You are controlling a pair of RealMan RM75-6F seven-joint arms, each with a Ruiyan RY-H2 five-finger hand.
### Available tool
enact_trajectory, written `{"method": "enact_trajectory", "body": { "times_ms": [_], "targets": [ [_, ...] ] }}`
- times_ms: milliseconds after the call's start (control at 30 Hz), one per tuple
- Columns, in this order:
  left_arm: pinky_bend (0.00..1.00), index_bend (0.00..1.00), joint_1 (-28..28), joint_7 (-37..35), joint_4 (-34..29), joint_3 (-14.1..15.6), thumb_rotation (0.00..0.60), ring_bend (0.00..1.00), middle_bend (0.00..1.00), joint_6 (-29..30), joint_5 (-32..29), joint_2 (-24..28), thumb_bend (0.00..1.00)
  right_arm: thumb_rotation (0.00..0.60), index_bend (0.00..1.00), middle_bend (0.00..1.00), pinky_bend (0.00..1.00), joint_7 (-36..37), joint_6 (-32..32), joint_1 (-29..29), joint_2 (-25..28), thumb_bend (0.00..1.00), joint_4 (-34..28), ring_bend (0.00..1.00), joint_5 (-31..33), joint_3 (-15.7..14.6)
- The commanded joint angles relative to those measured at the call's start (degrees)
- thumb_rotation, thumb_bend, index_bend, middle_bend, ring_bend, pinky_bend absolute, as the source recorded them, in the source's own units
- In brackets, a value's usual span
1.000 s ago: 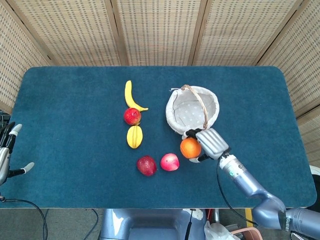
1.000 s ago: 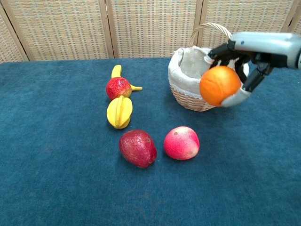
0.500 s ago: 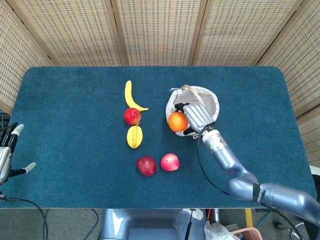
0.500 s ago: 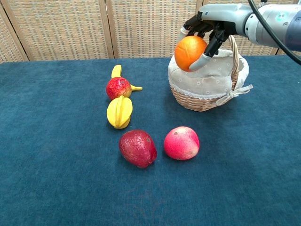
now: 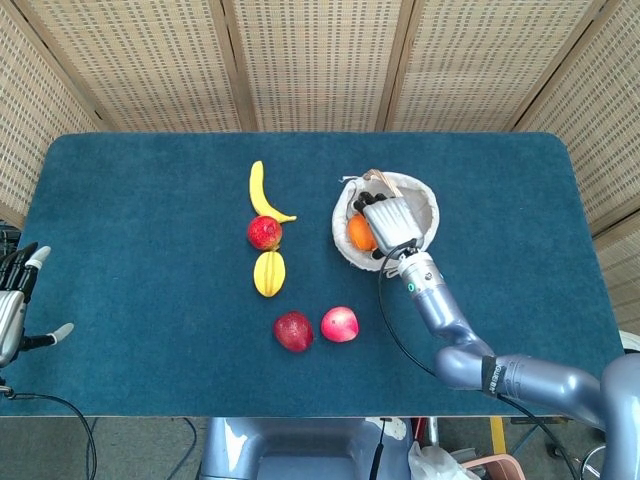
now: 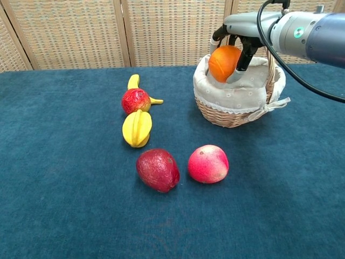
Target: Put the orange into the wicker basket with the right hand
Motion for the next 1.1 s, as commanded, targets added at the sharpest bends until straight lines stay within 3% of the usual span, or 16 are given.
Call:
{"method": "enact_trajectory", "body": {
  "times_ms": [33, 267, 433, 567, 700, 833, 867, 933, 1100],
  "targets": [
    [0.00, 0.00, 0.0, 0.0, 0.0, 0.0, 0.600, 0.00, 0.00, 0.0, 0.1, 0.0, 0.00, 0.600, 0.20, 0.12, 0.41, -1.0, 1.7, 0.3, -0.5, 0.08, 0.2, 0.26, -1.4, -0.6],
    [0.00, 0.00, 0.1, -0.4, -0.1, 0.2, 0.600, 0.00, 0.00, 0.3, 0.4, 0.2, 0.00, 0.600, 0.18, 0.10, 0.39, -2.2, 4.0, -0.1, -0.1, 0.08, -0.7, 0.26, -3.6, -1.3],
    [0.00, 0.00, 0.0, -0.6, -0.1, 0.4, 0.600, 0.00, 0.00, 0.1, 0.6, 0.2, 0.00, 0.600, 0.18, 0.10, 0.39, 1.1, 7.2, -2.7, 3.7, 0.08, -7.5, 0.26, -8.0, -0.9],
    [0.00, 0.00, 0.1, -0.8, 0.0, 0.7, 0.600, 0.00, 0.00, 0.0, 1.1, 0.3, 0.00, 0.600, 0.18, 0.10, 0.39, 8.1, 10.1, -7.1, 9.2, 0.08, -14.7, 0.26, -13.9, -1.4],
    [0.00, 0.00, 0.4, -1.0, 0.2, 1.4, 0.600, 0.00, 0.00, 0.4, 2.3, 0.2, 0.00, 0.600, 0.18, 0.10, 0.35, 16.8, 12.8, -13.5, 15.9, 0.07, -20.3, 0.25, -22.1, -4.7],
    [0.00, 0.00, 0.7, -2.0, 1.6, 1.9, 0.600, 0.00, 0.00, 1.7, 5.0, -0.6, 0.00, 0.600, 0.03, 0.01, 0.06, 22.4, 16.0, -18.5, 19.6, 0.00, -21.3, 0.01, -28.5, -8.0],
    [0.00, 0.00, 0.9, -2.7, 2.4, 2.2, 0.600, 0.00, 0.00, 2.3, 6.0, -1.0, 0.00, 0.600, 0.00, 0.00, 0.02, 24.0, 17.4, -20.1, 20.5, 0.00, -21.2, 0.00, -30.2, -9.0],
    [0.00, 0.00, 1.6, -3.6, 4.0, 2.9, 0.600, 0.00, 0.00, 3.6, 7.7, -1.9, 0.00, 0.600, 0.00, 0.00, 0.00, 25.2, 22.6, -25.8, 23.2, 0.00, -19.8, 0.00, -34.4, -13.0],
    [0.00, 0.00, 2.5, -4.4, 6.2, 3.5, 0.600, 0.00, 0.00, 5.3, 9.3, -3.2, 0.00, 0.600, 0.00, 0.00, 0.00, 24.5, 27.7, -33.1, 24.5, 0.00, -16.9, 0.00, -36.4, -17.1]
  ]
}}
